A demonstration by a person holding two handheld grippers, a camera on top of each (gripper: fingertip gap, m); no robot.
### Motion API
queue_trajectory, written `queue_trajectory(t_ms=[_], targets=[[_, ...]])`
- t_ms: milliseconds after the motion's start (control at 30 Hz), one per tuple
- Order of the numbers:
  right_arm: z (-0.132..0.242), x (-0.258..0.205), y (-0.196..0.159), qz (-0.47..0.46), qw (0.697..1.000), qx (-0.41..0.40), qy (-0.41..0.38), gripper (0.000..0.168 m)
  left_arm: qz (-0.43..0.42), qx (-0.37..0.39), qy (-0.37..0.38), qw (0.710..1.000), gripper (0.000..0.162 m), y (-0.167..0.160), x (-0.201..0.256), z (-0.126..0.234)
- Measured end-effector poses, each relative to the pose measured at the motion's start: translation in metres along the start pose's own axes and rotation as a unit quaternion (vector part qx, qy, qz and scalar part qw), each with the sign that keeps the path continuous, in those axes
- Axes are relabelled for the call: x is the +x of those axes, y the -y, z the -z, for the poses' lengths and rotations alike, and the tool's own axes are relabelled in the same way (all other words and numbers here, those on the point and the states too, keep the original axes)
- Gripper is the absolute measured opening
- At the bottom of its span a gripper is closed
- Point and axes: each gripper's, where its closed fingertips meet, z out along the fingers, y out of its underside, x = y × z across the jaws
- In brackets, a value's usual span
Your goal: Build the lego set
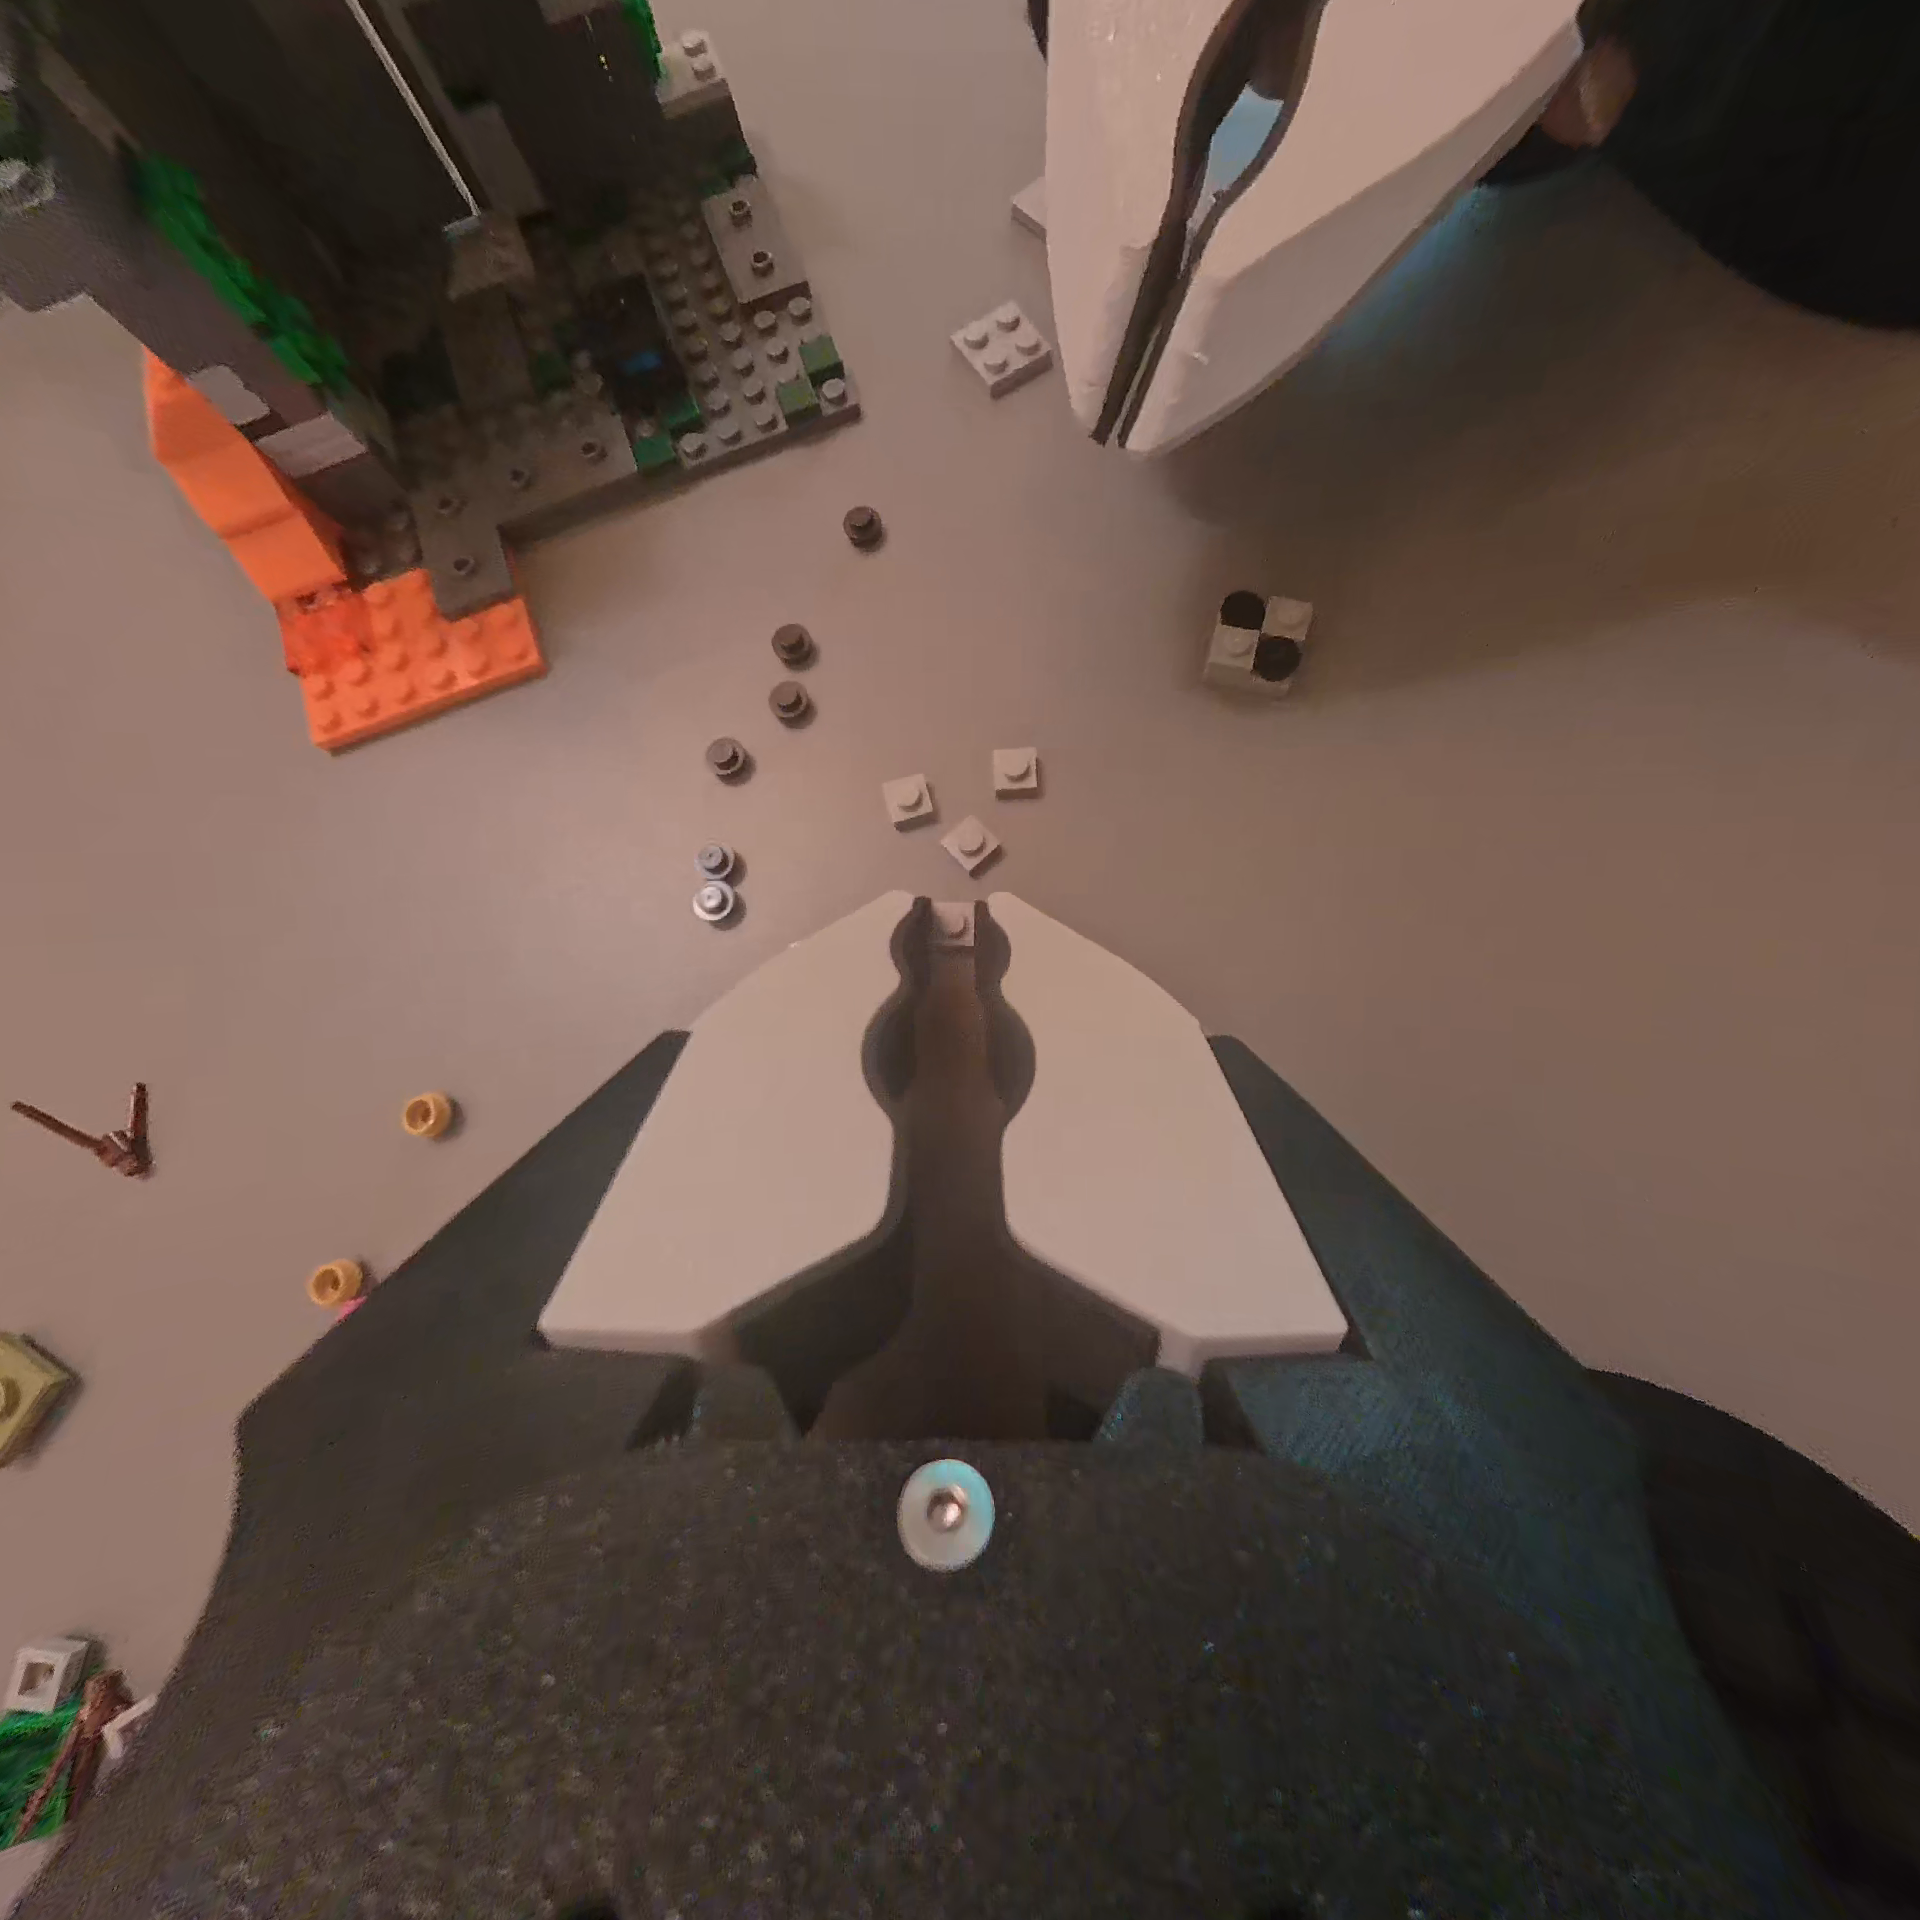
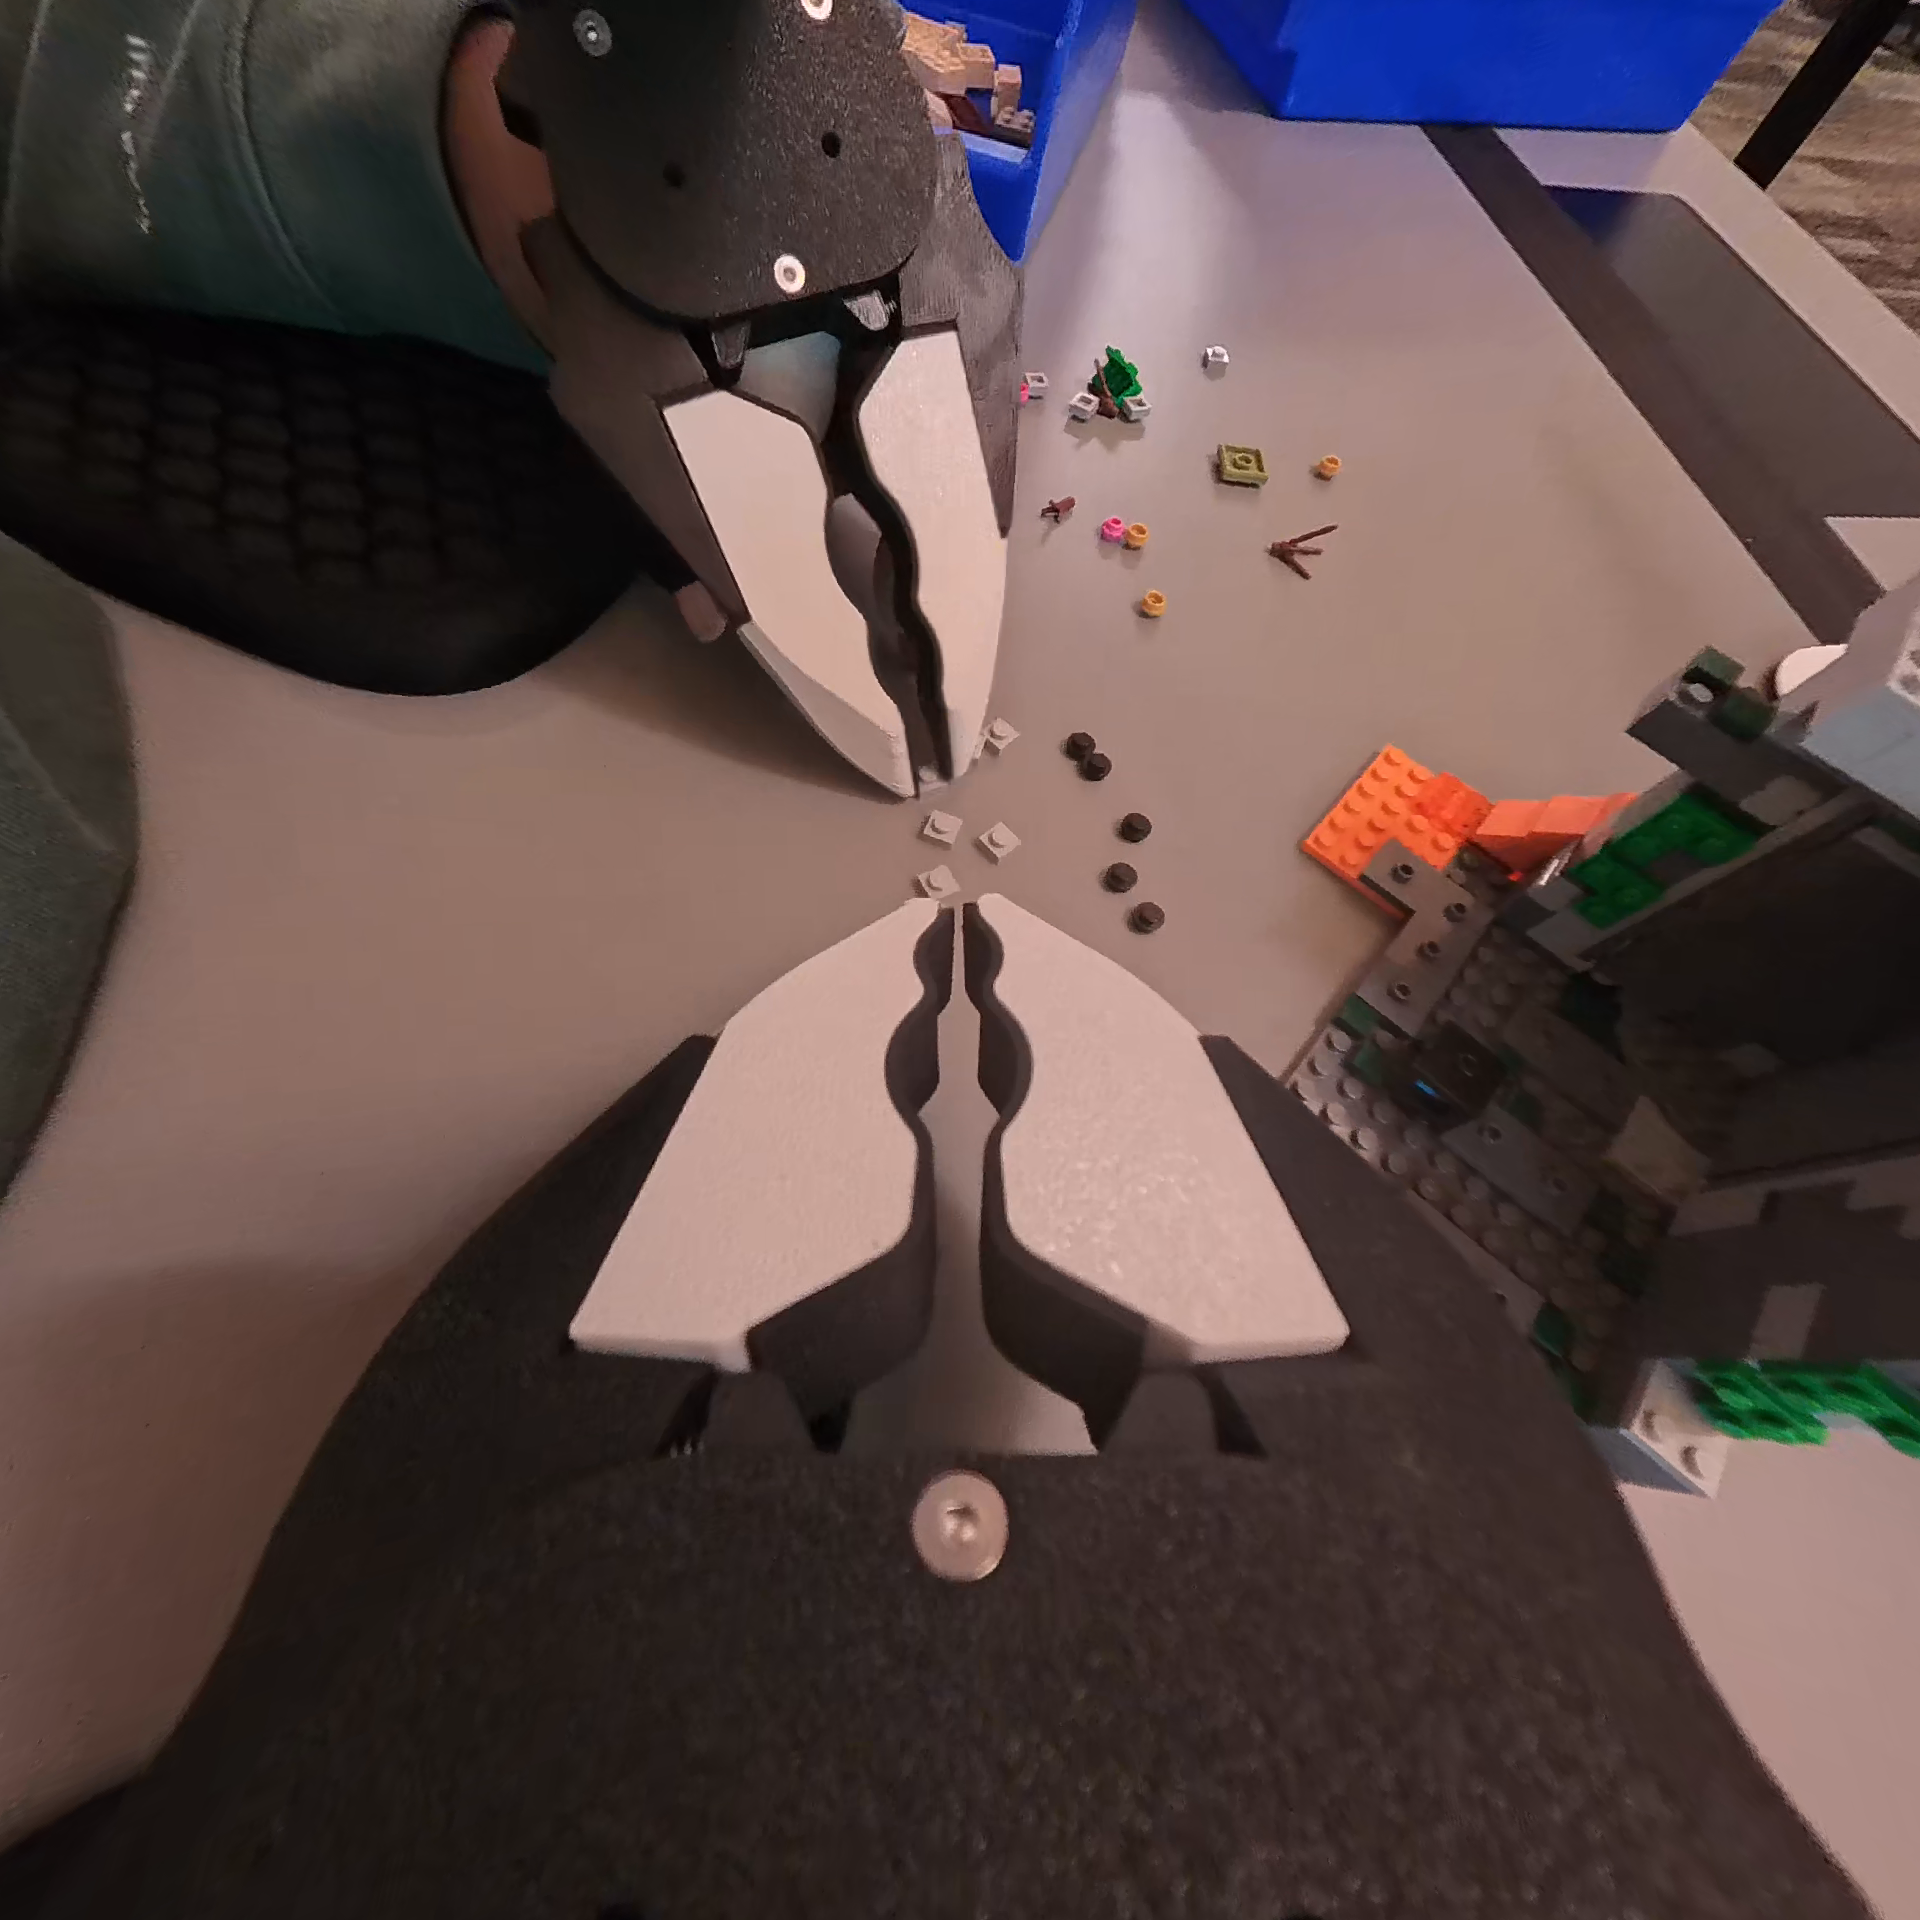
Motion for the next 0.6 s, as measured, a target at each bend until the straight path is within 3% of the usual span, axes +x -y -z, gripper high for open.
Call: queue_trajectory(t_ms=[167,367,600], targets=[[0.002,0.003,0.000,-0.003,1.000,0.001,-0.005,0.001,-0.008,0.000,-0.003,1.000,0.007,0.003,0.004,0.000],[0.013,0.004,-0.002,0.008,1.000,-0.011,0.003,0.001,-0.028,0.058,-0.057,0.996,0.007,0.041,0.033,0.004],[0.022,-0.007,-0.016,0.033,0.998,-0.036,0.026,0.001,-0.058,0.027,-0.084,0.994,0.007,0.044,0.059,-0.018]])
